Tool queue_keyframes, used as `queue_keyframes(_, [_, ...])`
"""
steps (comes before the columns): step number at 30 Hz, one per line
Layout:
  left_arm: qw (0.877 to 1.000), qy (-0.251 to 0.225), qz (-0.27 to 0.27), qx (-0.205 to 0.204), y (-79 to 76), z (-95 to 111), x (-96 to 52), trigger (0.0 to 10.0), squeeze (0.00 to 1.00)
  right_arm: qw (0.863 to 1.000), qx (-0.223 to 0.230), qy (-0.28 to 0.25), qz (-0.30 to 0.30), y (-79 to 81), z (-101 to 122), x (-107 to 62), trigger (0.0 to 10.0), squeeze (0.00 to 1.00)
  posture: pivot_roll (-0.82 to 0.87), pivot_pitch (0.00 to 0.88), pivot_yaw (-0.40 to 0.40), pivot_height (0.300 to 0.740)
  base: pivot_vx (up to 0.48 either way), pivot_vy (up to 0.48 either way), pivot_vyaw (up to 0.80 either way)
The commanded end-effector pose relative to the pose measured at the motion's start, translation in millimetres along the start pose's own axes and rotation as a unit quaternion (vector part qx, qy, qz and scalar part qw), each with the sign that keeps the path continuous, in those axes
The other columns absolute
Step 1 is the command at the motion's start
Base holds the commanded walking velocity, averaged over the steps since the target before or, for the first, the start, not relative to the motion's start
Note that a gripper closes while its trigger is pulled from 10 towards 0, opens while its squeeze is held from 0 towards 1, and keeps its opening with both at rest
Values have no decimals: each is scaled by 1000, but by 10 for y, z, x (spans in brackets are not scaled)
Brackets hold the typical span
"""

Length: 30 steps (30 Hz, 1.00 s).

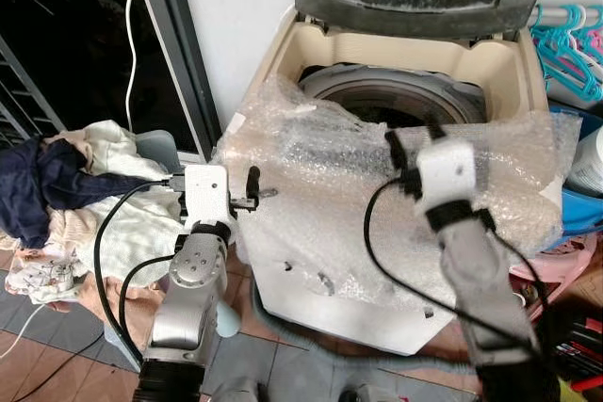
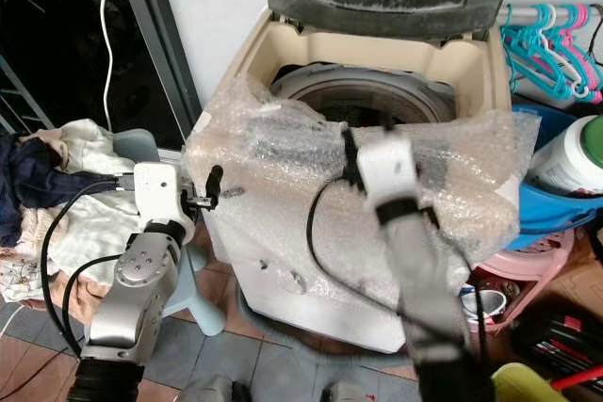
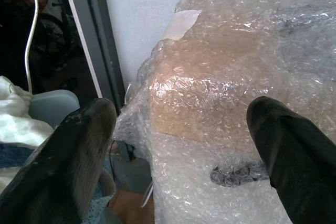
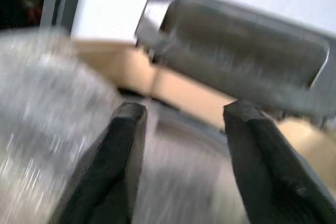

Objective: Clothes washing

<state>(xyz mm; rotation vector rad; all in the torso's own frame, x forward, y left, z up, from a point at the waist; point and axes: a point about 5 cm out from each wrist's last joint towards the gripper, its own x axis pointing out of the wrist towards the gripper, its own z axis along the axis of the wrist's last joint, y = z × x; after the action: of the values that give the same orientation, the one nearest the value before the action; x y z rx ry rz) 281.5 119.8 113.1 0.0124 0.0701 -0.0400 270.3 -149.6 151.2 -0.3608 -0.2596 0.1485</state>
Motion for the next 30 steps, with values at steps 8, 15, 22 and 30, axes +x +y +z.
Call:
queue_keyframes(8, [1000, 4, -10, 12, 14, 3, 28, 10000, 0, 999, 24, 37, -32, 48, -223, -91, 10000, 1000, -70, 0, 101, 740, -289, 0, 0])
queue_keyframes(15, [1000, 1, -8, 11, 21, 7, 34, 10000, 0, 998, 28, 36, -34, 56, -238, -98, 10000, 1000, -65, 0, 93, 740, -38, 0, 0])
queue_keyframes(22, [999, 8, 16, 29, 215, -121, -65, 10000, 0, 996, 47, 65, -25, 4, -331, -214, 10000, 0, -70, 0, 81, 740, 0, 0, 0])
queue_keyframes(30, [997, 29, 47, 46, 450, -372, -318, 10000, 0, 988, 105, 110, 2, 64, -471, -377, 10000, 0, -58, 0, 51, 740, 0, 0, 0])
